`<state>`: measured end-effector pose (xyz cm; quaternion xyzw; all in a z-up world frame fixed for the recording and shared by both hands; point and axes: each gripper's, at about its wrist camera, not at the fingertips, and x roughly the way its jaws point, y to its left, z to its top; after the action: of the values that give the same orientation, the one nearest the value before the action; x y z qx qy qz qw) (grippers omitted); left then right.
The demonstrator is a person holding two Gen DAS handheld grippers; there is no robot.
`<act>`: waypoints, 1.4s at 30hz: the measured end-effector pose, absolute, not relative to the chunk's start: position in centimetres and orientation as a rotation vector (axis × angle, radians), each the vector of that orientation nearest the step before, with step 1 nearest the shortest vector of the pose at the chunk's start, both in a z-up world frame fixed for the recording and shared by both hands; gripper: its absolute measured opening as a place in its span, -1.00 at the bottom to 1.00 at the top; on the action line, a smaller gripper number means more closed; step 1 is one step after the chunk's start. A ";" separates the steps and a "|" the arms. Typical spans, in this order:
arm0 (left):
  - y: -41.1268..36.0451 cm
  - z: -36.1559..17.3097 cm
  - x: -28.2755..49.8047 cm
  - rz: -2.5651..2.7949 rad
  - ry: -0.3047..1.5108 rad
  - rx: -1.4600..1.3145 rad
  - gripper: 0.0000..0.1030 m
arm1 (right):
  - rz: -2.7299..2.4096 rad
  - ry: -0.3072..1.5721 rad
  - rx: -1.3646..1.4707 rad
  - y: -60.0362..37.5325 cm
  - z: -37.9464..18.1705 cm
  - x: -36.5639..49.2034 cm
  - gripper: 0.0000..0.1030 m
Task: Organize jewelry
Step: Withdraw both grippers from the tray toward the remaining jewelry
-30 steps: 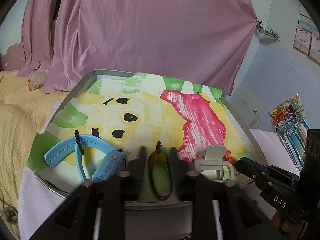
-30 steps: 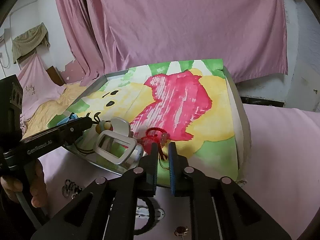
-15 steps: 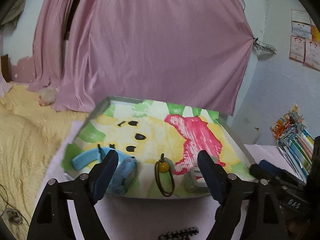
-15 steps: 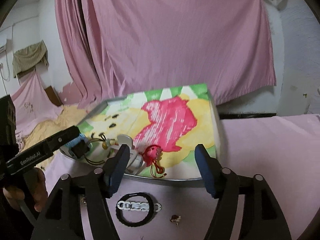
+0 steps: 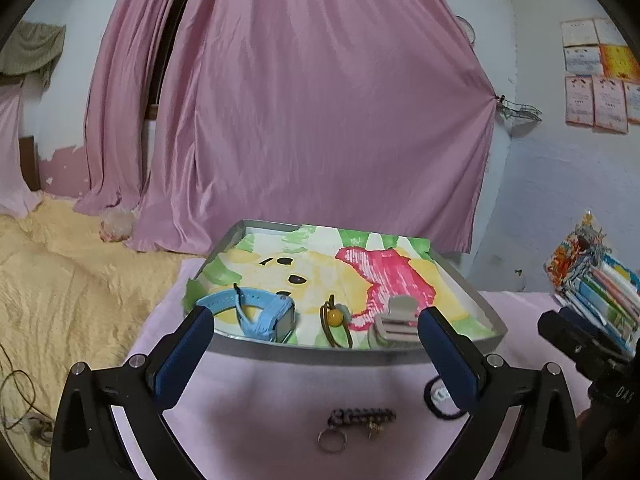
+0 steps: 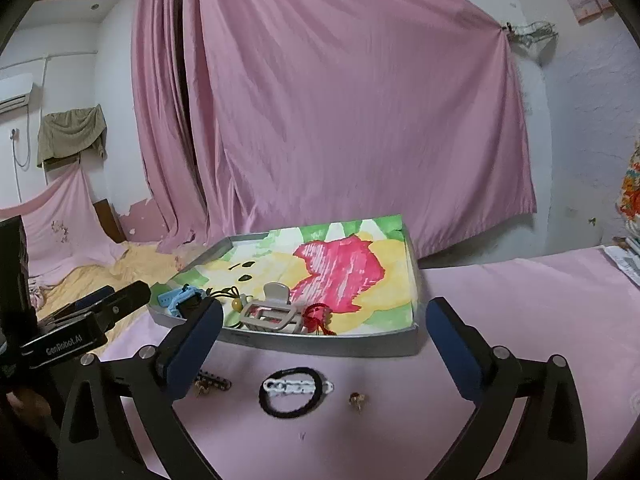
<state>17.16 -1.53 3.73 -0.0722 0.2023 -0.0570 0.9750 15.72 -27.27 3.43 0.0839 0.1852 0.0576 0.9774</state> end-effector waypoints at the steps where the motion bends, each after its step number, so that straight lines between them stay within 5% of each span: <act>1: -1.5 3.7 16.7 -0.115 0.402 -0.140 0.99 | 0.112 0.369 0.163 -27.2 3.5 15.3 0.94; 18: -1.5 2.2 12.5 -0.114 0.397 -0.112 0.99 | 0.092 0.385 0.093 -27.0 2.6 12.0 0.94; 42: -2.1 -0.5 14.8 -0.137 0.670 -0.054 0.99 | 0.093 0.639 0.104 -27.2 -0.6 15.0 0.94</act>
<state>14.84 -2.11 -0.52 -0.0265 0.3284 -0.0672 0.9418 14.98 -27.18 -0.56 0.0510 0.3137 0.0455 0.9471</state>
